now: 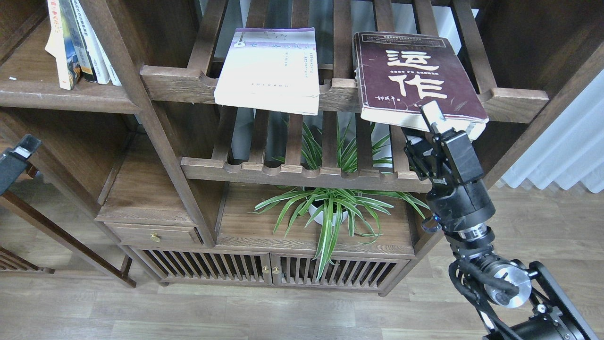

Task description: Organize books on shelf

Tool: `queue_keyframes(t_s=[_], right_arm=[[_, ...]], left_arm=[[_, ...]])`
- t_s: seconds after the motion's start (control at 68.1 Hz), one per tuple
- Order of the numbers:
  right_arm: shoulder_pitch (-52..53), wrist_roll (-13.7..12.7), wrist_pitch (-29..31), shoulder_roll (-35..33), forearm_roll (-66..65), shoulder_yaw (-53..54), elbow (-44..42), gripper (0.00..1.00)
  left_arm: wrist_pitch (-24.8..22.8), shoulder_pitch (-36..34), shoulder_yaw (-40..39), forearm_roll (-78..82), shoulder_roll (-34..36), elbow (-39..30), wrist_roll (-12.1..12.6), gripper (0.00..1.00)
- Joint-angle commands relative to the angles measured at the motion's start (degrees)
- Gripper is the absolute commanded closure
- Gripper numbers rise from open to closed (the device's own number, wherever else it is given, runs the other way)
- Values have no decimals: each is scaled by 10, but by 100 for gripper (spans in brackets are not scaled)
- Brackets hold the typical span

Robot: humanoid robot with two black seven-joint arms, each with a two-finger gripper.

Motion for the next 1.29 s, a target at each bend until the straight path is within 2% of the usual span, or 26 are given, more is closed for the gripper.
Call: queue_keyframes(t_s=[0.0,0.309,0.426,0.441,0.514,0.646,0.705,0.72,0.867,0.94,1.278], right_arm=[[0,1,0,-1,-1,2,-8,6],[-1,2,0,-1,0,10,-18,11],[-1,2,0,0,0,10,-19,17],[-1,2,0,0,1,10,-20,21],[-1,3,0,2,1,10,-26,28],[-2,4,0,6,2,9,-32,48],[-3,3,0,7,2,9,-35,59],[-3,4,0,8,2,9,-37,65],[-2,4,0,11,2,9,-43,80],[-5,4,0,11,3,9,-45,96],[-46,2,0,12,5,-3,-53,97]], left_arm=[[0,-1,-2,0,0,0,0,3],[0,-2,-5,0,0,0,0,2],[0,-2,-5,0,0,0,0,2],[0,-2,-5,0,0,0,0,2],[0,-2,-5,0,0,0,0,2],[0,-4,-6,0,2,0,0,2],[0,-5,-6,0,3,0,0,2],[0,-5,-6,0,3,0,0,2],[0,-5,-6,0,3,0,0,2],[0,-5,-6,0,3,0,0,2],[0,-6,-5,0,-1,1,0,1]])
